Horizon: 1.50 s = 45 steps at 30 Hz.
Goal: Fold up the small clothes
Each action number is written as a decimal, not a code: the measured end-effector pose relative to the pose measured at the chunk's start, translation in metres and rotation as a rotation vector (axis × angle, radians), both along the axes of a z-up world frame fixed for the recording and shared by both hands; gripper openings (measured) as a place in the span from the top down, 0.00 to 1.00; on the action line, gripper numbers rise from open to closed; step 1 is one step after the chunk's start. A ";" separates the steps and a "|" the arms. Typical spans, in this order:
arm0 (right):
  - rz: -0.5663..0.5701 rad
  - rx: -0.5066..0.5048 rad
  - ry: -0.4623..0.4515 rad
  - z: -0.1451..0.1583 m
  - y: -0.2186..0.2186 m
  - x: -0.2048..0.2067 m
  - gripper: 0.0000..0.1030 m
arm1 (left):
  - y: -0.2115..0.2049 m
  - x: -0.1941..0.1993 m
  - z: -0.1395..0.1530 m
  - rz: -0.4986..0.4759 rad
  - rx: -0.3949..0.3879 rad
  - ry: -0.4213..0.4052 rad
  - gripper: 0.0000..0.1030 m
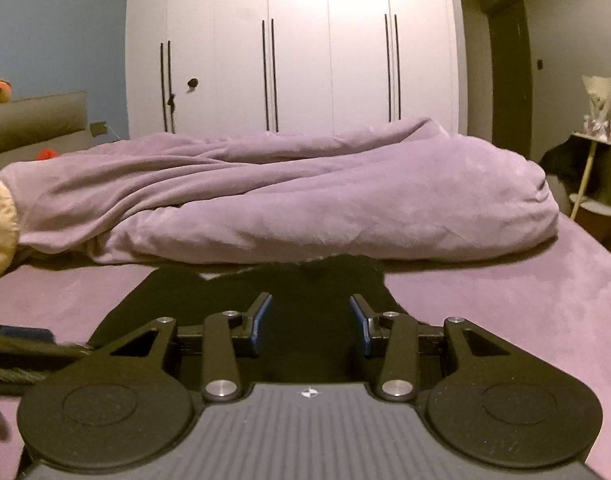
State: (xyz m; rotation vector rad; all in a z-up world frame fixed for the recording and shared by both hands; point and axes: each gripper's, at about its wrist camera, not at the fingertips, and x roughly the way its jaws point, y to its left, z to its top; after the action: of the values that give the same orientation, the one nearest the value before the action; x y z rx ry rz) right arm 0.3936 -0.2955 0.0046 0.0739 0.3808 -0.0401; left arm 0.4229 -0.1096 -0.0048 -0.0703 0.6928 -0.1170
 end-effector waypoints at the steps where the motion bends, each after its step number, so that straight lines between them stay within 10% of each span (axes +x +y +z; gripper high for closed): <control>1: -0.005 0.014 0.004 -0.002 0.001 0.007 0.59 | -0.003 0.008 -0.005 0.006 -0.004 -0.008 0.05; 6: -0.074 -0.045 0.113 -0.045 -0.011 0.021 0.54 | -0.002 0.031 -0.048 0.005 -0.070 0.102 0.00; 11: -0.098 -0.079 0.037 -0.074 -0.009 0.017 0.54 | 0.000 0.031 -0.066 -0.034 -0.109 0.070 0.00; 27: -0.115 -0.056 0.064 -0.005 -0.003 0.055 0.32 | -0.004 0.057 -0.018 -0.049 0.007 0.072 0.00; 34: -0.160 -0.002 0.263 -0.054 -0.026 0.105 0.13 | -0.004 0.111 -0.058 0.026 -0.107 0.179 0.00; 45: -0.192 0.085 0.242 -0.077 -0.037 0.113 0.04 | -0.007 0.124 -0.079 0.018 -0.111 0.146 0.00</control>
State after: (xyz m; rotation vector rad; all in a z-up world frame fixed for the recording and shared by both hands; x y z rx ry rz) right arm 0.5071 -0.3321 -0.0723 0.1907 0.6168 -0.2238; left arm 0.5470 -0.1169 -0.0836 -0.1927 0.8314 -0.1343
